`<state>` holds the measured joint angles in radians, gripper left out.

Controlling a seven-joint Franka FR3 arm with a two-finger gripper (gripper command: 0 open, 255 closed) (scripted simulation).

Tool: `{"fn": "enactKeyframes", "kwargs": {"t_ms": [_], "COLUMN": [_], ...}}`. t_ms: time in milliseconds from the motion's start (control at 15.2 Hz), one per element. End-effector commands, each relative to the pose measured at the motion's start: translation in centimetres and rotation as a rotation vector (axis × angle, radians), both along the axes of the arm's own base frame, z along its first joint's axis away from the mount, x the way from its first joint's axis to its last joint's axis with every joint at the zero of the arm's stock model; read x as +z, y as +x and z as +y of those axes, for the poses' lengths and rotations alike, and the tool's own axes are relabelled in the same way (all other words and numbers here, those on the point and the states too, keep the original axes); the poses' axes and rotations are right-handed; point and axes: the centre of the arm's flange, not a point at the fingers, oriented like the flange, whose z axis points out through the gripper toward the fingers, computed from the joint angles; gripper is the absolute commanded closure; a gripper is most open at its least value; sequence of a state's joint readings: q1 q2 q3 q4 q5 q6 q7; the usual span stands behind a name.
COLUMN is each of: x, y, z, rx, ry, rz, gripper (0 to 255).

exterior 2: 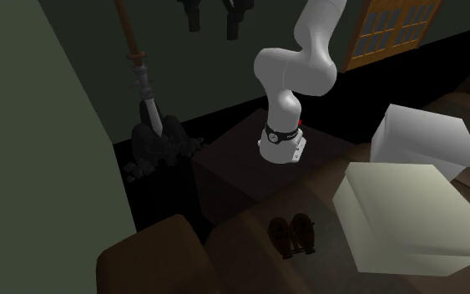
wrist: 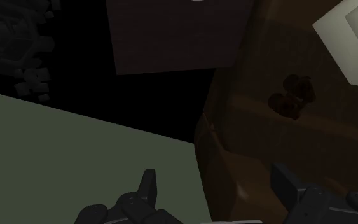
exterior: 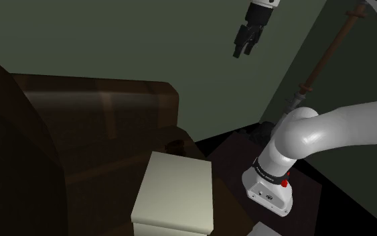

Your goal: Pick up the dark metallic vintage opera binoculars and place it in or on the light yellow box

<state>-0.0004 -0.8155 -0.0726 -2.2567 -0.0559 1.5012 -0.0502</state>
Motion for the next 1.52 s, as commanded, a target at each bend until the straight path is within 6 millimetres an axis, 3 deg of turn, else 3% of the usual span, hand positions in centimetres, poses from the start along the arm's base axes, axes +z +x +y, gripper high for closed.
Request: {"fn": "enactKeyframes", "kwargs": {"t_ms": [0,1452], "x": [0.0,-23.2], "y": [0.0,1.8], "z": [0.0,17.2], "rx": [0.0,0.011], "ry": [0.0,0.018], "rz": [0.0,0.087], "gripper": [0,0]}}
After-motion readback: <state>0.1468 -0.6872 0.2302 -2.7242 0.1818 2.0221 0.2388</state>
